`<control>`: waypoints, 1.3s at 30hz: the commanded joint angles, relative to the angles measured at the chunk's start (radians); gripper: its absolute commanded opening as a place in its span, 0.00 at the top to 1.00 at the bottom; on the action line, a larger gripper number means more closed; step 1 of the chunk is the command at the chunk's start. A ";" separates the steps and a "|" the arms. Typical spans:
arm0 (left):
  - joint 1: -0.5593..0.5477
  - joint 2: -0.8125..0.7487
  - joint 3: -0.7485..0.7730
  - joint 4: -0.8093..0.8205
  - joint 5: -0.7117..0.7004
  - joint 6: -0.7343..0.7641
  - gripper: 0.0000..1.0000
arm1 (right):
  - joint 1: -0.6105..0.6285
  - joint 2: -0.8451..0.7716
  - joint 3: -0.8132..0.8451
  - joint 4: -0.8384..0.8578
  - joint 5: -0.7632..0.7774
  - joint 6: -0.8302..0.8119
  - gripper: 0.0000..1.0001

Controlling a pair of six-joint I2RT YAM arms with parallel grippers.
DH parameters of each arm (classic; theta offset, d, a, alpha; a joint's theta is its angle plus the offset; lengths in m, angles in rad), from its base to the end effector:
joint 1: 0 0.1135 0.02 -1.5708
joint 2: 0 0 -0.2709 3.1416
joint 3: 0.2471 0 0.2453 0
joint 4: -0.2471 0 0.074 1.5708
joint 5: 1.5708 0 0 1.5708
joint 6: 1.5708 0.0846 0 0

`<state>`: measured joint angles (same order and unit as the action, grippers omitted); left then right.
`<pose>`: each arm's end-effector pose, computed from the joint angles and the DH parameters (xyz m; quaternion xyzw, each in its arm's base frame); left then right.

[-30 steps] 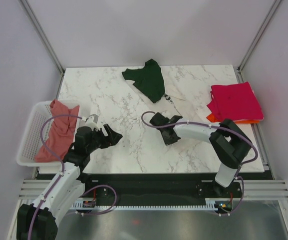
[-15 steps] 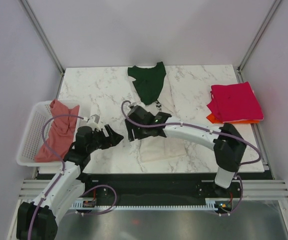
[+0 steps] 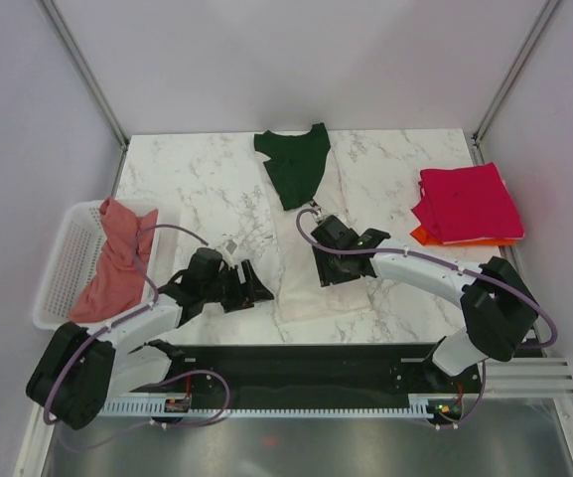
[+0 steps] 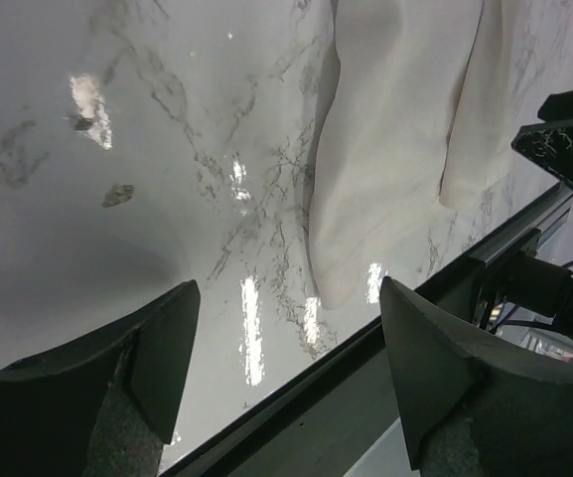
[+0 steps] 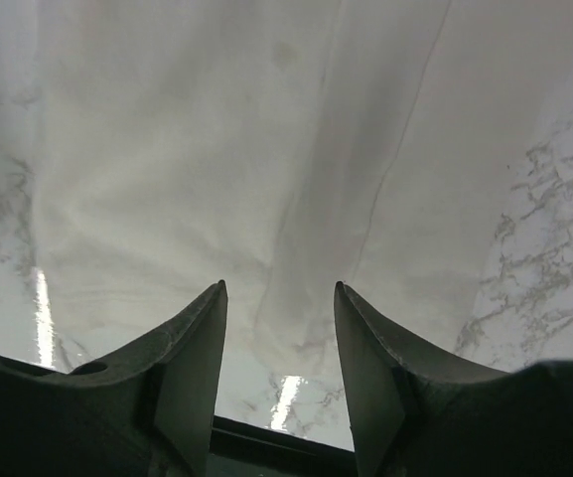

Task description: Fold and stack the t-shirts

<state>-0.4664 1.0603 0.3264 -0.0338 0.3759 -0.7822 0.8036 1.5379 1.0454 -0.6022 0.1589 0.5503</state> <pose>0.1774 -0.1241 0.1291 -0.0701 0.9045 -0.3640 0.2110 0.2326 0.2220 0.1846 -0.1038 0.9633 0.0871 0.2315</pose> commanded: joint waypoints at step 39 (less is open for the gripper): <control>-0.330 0.035 -0.130 0.263 -0.037 -0.304 0.98 | -0.095 -0.107 -0.010 0.031 -0.200 -0.121 0.44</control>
<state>-0.7879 1.1450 0.2173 0.2512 0.3401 -1.0458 0.7761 1.4185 0.9707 -0.6529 -0.0025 0.4580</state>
